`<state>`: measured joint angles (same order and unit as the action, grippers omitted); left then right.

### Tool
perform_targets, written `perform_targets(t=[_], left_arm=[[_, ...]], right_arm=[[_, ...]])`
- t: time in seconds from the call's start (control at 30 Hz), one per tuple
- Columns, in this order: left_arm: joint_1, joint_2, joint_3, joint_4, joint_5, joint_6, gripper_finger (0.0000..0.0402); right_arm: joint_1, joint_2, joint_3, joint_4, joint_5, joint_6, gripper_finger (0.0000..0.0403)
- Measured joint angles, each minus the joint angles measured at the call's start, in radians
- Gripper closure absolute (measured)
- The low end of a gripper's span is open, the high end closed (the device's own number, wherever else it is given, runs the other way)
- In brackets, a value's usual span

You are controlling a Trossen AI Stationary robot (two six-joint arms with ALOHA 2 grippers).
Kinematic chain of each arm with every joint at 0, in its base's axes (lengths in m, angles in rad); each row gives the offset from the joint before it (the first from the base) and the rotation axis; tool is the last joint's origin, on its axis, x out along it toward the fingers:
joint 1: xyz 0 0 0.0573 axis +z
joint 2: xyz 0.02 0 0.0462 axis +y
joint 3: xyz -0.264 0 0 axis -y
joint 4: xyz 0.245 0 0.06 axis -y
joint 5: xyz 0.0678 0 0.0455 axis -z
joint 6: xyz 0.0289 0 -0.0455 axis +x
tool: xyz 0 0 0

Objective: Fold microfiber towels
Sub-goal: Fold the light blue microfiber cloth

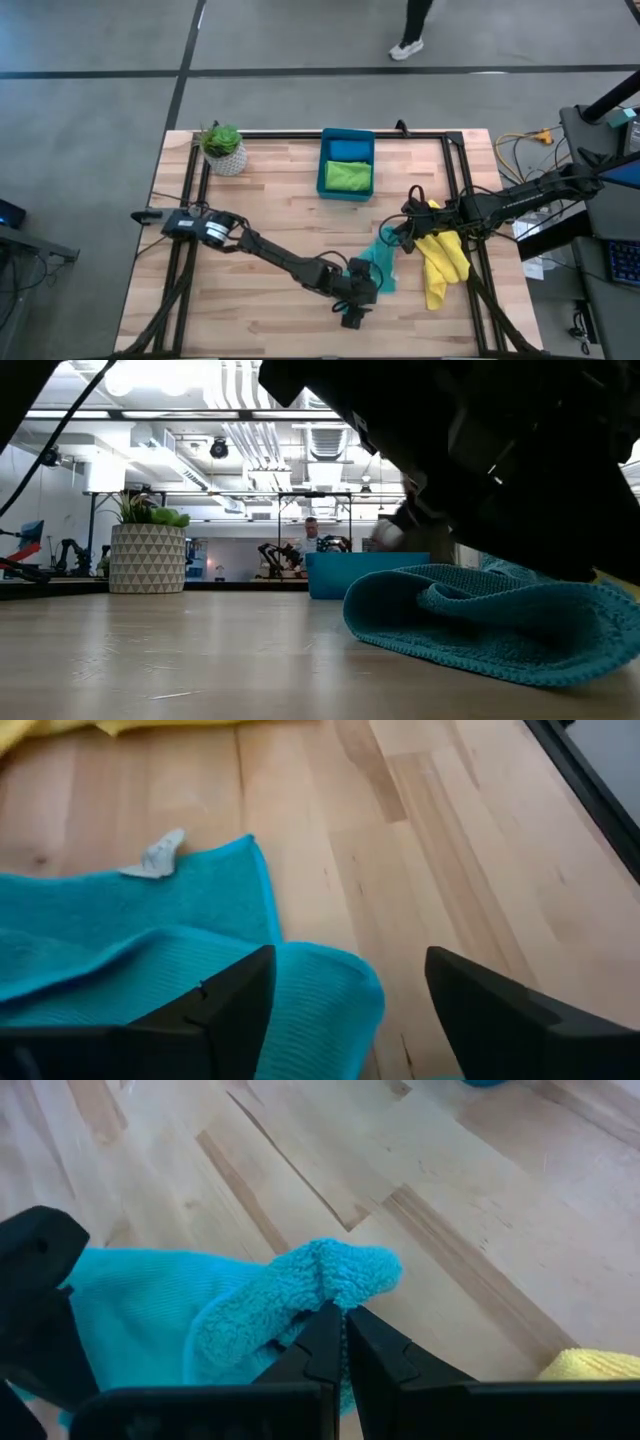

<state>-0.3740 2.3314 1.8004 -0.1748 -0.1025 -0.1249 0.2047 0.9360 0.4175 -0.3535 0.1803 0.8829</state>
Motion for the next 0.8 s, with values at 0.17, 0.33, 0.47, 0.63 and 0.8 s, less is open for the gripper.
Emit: perform_targets(t=[0.17, 0.33, 0.47, 0.63, 0.8], left_arm=[[-0.001, 0.0, -0.001, -0.001, -0.008, -0.001, 0.0197], [0.0, 0.001, -0.003, -0.013, 0.0, -0.027, 0.0229], [0.001, 0.006, -0.003, -0.037, 0.021, -0.072, 0.0256], [0.002, 0.006, -0.007, -0.055, 0.026, -0.104, 0.0301], [0.003, 0.006, 0.0, -0.082, 0.046, -0.115, 0.038]], right_arm=[[0.0, 0.0, 0.0, 0.0, 0.0, 0.014, 0.0394], [0.0, 0.0, 0.0, 0.0, -0.001, 0.016, 0.0394], [0.0, 0.0, 0.0, 0.002, -0.001, 0.026, 0.0394], [0.0, 0.0, 0.0, 0.003, -0.001, 0.026, 0.0394], [0.0, 0.0, 0.0, 0.006, -0.004, 0.026, 0.0394]])
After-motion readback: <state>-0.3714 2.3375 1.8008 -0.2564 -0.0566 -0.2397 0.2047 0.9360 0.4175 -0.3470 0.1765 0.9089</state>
